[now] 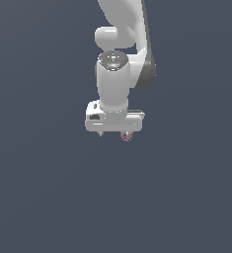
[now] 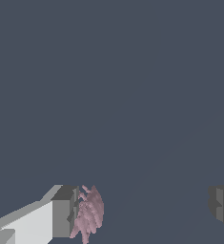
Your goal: Pick up the object and move it to a goal position.
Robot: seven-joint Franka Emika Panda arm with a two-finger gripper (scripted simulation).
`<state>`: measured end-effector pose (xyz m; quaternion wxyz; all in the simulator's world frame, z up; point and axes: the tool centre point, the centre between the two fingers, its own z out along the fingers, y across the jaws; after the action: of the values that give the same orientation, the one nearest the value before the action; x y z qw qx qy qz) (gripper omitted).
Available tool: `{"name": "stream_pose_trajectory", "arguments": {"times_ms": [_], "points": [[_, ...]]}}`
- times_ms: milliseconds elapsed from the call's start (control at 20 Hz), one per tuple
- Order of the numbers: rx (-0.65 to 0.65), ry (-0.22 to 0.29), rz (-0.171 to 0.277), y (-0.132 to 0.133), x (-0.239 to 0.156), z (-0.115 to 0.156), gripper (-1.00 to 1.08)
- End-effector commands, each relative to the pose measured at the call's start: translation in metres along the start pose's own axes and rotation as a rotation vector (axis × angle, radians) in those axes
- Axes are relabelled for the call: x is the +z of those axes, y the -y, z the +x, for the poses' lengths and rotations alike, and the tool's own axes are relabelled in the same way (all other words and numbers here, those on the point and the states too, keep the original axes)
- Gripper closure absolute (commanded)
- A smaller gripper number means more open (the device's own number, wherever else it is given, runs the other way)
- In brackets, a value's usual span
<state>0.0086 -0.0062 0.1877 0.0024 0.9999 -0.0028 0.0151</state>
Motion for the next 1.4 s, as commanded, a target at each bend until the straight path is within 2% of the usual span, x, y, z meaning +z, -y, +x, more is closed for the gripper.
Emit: {"name": "stream_pose_trajectory", "arguments": {"times_ms": [0,550,950,1350], "points": [[0.000,0.000,0.000,0.000,0.000,0.000,-0.92],[-0.003,0.025,-0.030,-0.024,0.005,-0.005,-0.92],[0.025,0.024,-0.026,-0.016,0.011,-0.010,-0.92],[0.115,0.024,-0.018,0.006,0.032,-0.028,-0.92]]}}
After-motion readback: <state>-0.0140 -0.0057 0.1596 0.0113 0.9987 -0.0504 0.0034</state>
